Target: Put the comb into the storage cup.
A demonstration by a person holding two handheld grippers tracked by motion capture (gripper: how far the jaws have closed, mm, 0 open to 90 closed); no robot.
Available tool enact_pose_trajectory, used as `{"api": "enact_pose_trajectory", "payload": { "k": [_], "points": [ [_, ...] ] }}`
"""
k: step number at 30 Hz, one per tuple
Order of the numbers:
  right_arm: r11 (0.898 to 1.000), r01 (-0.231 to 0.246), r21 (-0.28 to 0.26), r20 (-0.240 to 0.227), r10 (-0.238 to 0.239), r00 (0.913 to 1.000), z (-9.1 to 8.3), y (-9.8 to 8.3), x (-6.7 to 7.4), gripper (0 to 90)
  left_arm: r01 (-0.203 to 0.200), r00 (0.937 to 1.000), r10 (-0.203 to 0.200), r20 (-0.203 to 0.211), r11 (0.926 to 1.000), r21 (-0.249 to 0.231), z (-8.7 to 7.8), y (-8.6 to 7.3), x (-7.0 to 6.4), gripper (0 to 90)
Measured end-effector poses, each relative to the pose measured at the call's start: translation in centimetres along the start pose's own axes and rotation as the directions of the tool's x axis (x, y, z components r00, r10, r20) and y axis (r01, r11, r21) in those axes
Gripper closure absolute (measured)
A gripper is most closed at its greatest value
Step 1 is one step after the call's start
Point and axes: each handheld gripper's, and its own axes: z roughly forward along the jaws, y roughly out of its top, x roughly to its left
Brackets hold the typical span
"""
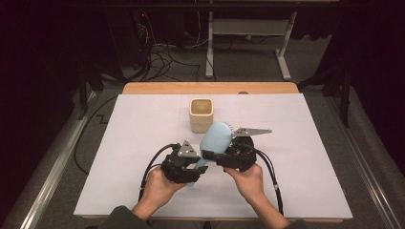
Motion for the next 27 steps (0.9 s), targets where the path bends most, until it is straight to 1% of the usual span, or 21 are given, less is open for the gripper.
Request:
{"api": "enact_pose_trajectory", "payload": {
  "k": [8,10,15,17,19,23,27],
  "points": [
    [1.0,0.012,0.012,0.013,-0.012,0.9999,0.0,0.2,-0.1,55.9,0.031,0.9995,-0.031,0.007,0.9987,-0.04,-0.8,-0.6,0.8,44.9],
    [1.0,0.014,0.014,0.016,-0.014,0.9998,-0.1,0.2,-0.1,55.8,0.034,0.9994,-0.034,-0.004,0.9975,-0.062,-1.0,-1.0,1.0,42.9],
    [0.999,0.021,0.025,0.032,-0.022,0.9993,-0.4,0.2,-0.3,55.8,0.039,0.9991,-0.041,-0.015,0.9942,-0.1,-1.7,-2.0,1.7,41.6],
    [0.999,0.023,0.029,0.037,-0.024,0.9991,-0.4,0.2,-0.3,55.8,0.052,0.9984,-0.054,-0.013,0.9923,-0.112,-2.0,-2.3,2.0,41.1],
    [0.999,0.023,0.035,0.041,-0.025,0.9989,-0.5,0.2,-0.4,55.8,0.057,0.9981,-0.059,-0.019,0.9906,-0.125,-2.3,-2.5,2.3,40.3],
    [0.999,0.022,0.04,0.046,-0.024,0.9987,-0.5,0.3,-0.5,55.7,0.064,0.9971,-0.07,-0.032,0.9876,-0.143,-2.8,-3.1,2.8,38.7],
    [0.999,0.024,0.045,0.051,-0.027,0.9984,-0.6,0.3,-0.6,55.7,0.07,0.9958,-0.078,-0.049,0.9862,-0.15,-3.3,-3.8,3.3,37.8]
  ]
}}
